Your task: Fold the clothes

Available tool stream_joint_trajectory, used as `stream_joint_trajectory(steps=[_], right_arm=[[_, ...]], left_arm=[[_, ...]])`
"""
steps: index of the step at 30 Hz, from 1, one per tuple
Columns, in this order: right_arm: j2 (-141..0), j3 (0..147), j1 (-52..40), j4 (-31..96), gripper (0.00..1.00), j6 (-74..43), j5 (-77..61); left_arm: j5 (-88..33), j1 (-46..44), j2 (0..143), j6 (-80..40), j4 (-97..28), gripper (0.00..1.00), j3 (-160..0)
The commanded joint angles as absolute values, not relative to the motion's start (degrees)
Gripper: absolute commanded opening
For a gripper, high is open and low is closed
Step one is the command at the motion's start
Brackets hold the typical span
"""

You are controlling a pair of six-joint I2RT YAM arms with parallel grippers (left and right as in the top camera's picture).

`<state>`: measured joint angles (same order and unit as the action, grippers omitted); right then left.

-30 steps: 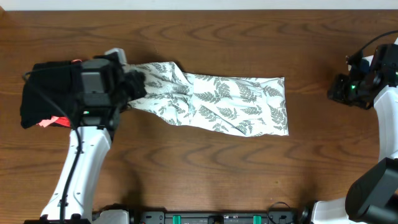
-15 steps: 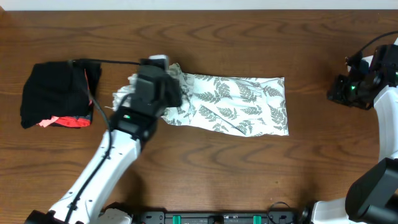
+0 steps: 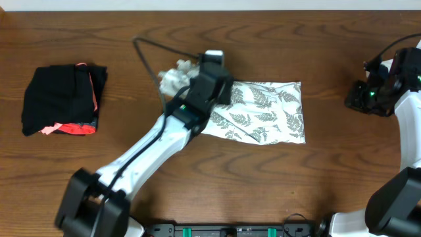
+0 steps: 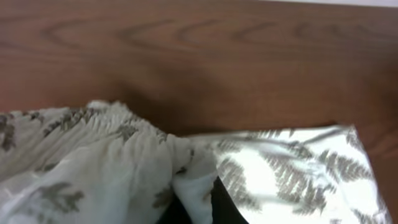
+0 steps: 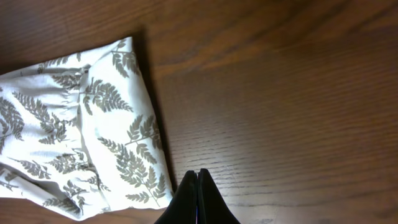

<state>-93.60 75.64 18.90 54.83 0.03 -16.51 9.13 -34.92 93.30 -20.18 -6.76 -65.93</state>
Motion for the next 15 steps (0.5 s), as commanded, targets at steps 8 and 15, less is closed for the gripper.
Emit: stream_joint_trajectory(steps=[8,15], right_arm=[[-93.38,76.05,15.79,54.72,0.01,-0.8,-16.49],[-93.38,76.05,15.68,54.83,0.01,-0.82,-16.49]], left_arm=[[17.67,-37.6,102.41,-29.17,-13.93,0.06,-77.71],[22.39,-41.3,102.48,-32.03,-14.04,0.06,-77.93]])
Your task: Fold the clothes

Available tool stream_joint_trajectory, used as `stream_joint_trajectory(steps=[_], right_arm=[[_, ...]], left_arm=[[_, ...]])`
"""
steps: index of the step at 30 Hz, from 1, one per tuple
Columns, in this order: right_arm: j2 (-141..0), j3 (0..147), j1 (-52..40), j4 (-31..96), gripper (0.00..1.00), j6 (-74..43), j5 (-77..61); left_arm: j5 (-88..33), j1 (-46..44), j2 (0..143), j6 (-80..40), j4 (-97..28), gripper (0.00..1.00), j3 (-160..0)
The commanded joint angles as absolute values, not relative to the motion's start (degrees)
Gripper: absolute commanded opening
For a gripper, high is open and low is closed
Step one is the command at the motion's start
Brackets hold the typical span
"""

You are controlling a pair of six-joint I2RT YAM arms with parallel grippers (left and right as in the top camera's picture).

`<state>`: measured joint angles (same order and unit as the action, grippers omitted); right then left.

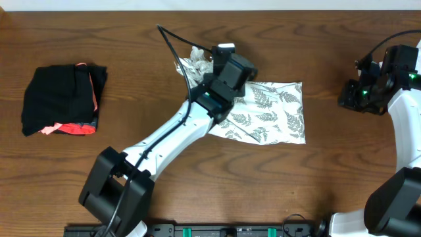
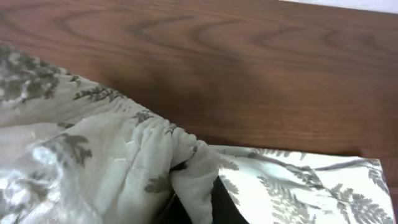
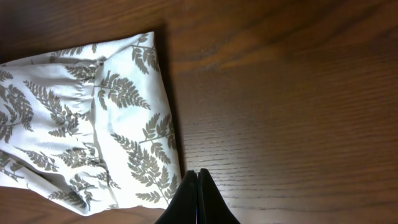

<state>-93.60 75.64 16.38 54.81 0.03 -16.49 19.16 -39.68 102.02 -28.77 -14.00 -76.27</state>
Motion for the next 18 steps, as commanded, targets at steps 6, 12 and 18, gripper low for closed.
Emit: stream_joint_trajectory(steps=[6,12,18], right_arm=[[-93.41,76.05,15.66,54.92,0.01,-1.5,-16.51],[-93.38,76.05,15.66,55.09,0.01,-1.65,-16.51],[-93.38,76.05,14.74,55.05,0.01,-1.67,-16.51]], left_arm=[[23.46,-45.25,102.76,-36.23,-13.34,0.06,-77.93],[23.44,-47.97,104.6,-36.75,-12.1,0.06,-77.93],[23.55,-50.28,106.76,-36.32,-13.19,0.06,-77.93]])
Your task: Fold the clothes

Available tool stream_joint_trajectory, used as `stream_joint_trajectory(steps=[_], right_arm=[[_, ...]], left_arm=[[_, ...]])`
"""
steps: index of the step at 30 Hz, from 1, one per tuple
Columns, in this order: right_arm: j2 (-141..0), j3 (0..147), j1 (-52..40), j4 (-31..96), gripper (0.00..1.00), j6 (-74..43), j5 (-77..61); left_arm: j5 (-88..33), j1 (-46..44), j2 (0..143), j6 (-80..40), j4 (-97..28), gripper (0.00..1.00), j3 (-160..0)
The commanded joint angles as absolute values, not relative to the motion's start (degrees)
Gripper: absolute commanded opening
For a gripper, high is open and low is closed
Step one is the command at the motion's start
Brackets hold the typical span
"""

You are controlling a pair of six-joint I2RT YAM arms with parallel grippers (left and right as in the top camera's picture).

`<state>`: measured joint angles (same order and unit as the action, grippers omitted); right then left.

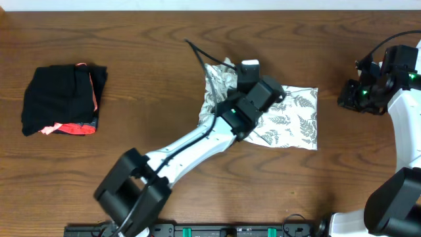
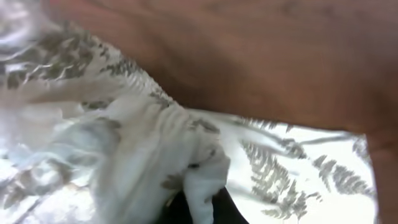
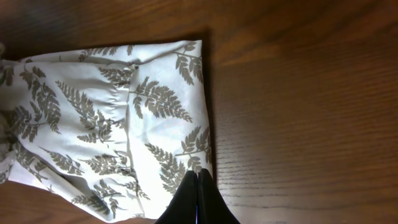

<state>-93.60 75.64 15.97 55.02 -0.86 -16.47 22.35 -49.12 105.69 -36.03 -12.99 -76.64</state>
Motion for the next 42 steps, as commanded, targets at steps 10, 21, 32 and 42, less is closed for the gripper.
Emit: stream_joint_trajectory(steps=[10,21,32,42], right_arm=[[-93.8,76.05,12.32,54.81,0.01,-1.76,-14.13],[-95.18,76.05,12.32,54.48,0.01,-2.76,-13.52],[-95.74,76.05,12.32,54.68,0.01,-2.74,-13.5],[-95.74,76.05,11.11,54.72,0.04,0.16,-21.19]], left_arm=[[25.85,-51.7,106.74,-35.66,-9.43,0.06,-78.04],[25.78,-58.15,106.61,-22.87,4.01,0.4,-80.38],[35.73,-56.49,100.92,-16.27,1.08,0.47,-80.82],[22.44,-38.44,100.27,-15.9,-15.09,0.47,-80.82]])
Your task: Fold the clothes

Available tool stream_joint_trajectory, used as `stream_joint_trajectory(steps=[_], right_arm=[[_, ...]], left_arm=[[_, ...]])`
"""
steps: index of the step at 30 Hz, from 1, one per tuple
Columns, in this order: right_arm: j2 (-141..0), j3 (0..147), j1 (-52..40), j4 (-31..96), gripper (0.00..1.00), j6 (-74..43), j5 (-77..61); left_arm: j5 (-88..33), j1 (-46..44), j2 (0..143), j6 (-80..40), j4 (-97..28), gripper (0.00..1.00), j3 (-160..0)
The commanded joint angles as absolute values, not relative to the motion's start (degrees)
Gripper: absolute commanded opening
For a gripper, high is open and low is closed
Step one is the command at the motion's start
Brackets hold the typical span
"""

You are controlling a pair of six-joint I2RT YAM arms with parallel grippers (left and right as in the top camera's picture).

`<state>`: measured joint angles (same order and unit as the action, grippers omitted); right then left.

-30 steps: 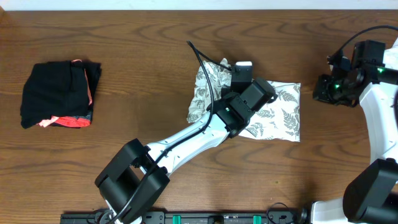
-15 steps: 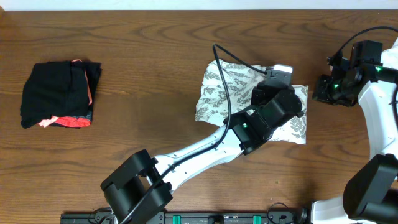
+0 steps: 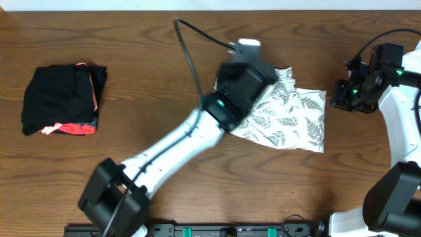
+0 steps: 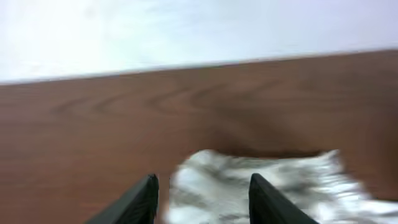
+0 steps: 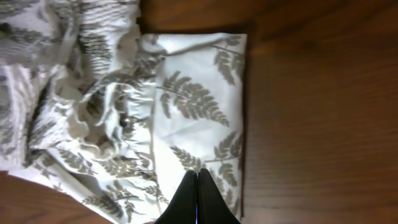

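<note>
The white fern-print garment (image 3: 296,115) lies right of centre, its left part bunched and laid over itself, its right part flat. My left gripper (image 3: 262,71) hangs open over the bunched end; in the left wrist view the gripper (image 4: 202,198) has wide-apart fingers with crumpled fabric (image 4: 249,180) below them, nothing gripped. My right gripper (image 3: 342,95) sits just off the garment's right edge, shut and empty. In the right wrist view its fingertips (image 5: 198,186) are over the flat fern cloth (image 5: 199,106).
A folded black pile with coral trim (image 3: 62,99) rests at the far left. The left arm's cable (image 3: 191,46) loops over the table's back part. The pale wall edge (image 4: 186,37) lies beyond the far table edge.
My left gripper was shut on bunched fabric; now it is open and higher, with the fabric dropped over the garment's left part. The garment sits slightly further right, under my right gripper's tips.
My left gripper was shut on the garment's left end near the table's middle. At the following two moments it held that end further right each time, over the rest of the garment. Now the end lies released there. My right gripper stayed shut throughout.
</note>
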<state>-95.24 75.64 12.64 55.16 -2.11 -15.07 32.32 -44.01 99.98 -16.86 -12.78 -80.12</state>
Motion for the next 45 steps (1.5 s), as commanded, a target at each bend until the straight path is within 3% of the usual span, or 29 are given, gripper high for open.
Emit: stream_joint_trajectory(steps=[1,2,9,13,21,35,45], right_arm=[[-95.74,76.05,10.55,54.39,0.07,1.17,-23.75],[-95.74,76.05,9.65,54.15,0.13,2.59,-26.57],[-95.74,76.05,-0.45,49.21,0.21,-3.64,-22.61],[-96.14,76.05,-7.29,44.66,0.27,-8.84,-19.77],[-102.63,76.05,-17.67,41.23,0.26,-17.63,-10.9],[-110.74,76.05,-19.35,37.91,0.25,-18.41,-10.92],[-109.69,76.18,-16.8,37.47,0.33,-22.24,-10.68]], left_arm=[[19.42,-36.71,100.36,-15.9,-16.32,0.47,-80.82],[15.55,-34.24,100.44,-15.92,-18.0,0.47,-80.82],[-0.95,-20.78,100.51,-15.94,-25.23,0.47,-80.82],[-1.37,-17.72,100.51,-16.75,-28.49,0.47,-80.82],[-1.32,-17.43,100.51,-16.73,-30.04,0.47,-80.82],[-1.26,-17.43,100.51,-16.73,-30.81,0.47,-80.82],[-1.28,-17.43,100.51,-16.71,-30.83,0.47,-80.82]])
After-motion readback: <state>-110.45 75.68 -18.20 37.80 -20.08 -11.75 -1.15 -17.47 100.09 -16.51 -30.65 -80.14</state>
